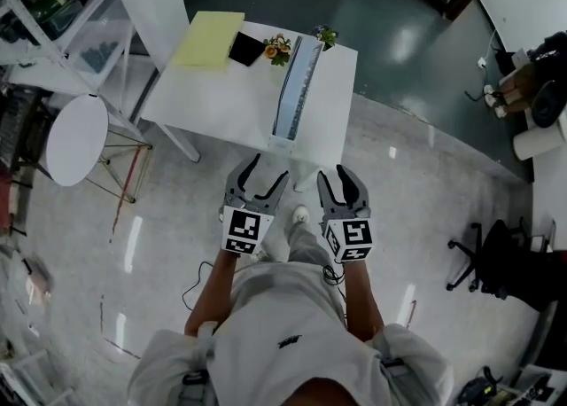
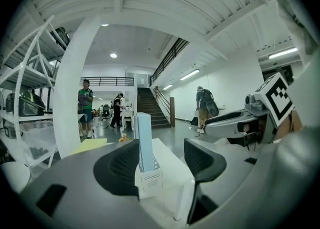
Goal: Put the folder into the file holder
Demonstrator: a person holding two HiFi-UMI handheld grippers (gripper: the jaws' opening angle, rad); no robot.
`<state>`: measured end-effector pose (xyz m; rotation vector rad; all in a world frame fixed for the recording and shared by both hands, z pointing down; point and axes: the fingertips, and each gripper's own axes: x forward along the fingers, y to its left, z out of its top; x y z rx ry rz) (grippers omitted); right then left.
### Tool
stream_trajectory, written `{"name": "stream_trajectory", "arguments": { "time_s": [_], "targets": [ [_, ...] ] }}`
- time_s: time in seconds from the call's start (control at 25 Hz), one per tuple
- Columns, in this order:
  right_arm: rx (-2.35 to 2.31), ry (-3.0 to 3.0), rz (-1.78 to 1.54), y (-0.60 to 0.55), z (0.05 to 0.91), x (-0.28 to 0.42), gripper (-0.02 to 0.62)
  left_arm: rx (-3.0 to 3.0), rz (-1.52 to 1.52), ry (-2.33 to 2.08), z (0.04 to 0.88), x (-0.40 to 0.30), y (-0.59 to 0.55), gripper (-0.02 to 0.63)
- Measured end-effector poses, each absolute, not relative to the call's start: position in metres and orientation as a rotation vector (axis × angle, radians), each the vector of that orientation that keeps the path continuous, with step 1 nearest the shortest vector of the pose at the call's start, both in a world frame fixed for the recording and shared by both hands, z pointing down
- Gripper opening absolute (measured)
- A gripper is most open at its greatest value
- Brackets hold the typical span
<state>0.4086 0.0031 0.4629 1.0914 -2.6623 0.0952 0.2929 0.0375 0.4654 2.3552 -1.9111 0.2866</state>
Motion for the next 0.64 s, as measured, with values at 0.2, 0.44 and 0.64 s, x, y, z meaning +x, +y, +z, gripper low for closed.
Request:
{"name": "stream_trajectory", "arguments": {
  "time_s": [0.2, 0.44, 0.64],
  "targets": [
    [1.123, -2.661, 0.081, 0.012, 0.454, 0.411, 0.164, 2.375, 0.286, -1.912, 0.458, 0.292, 0.045, 0.288],
    [1.133, -2.64, 0.065, 0.022, 0.451, 0.41, 0.163, 2.372, 0.28, -1.914, 0.455, 0.289, 0.049, 0.279],
    [1.128, -2.634, 0.058, 0.017, 0.449, 0.403, 0.163, 2.365, 0.273, -1.921, 0.453, 0.282, 0.044, 0.275]
  ]
}}
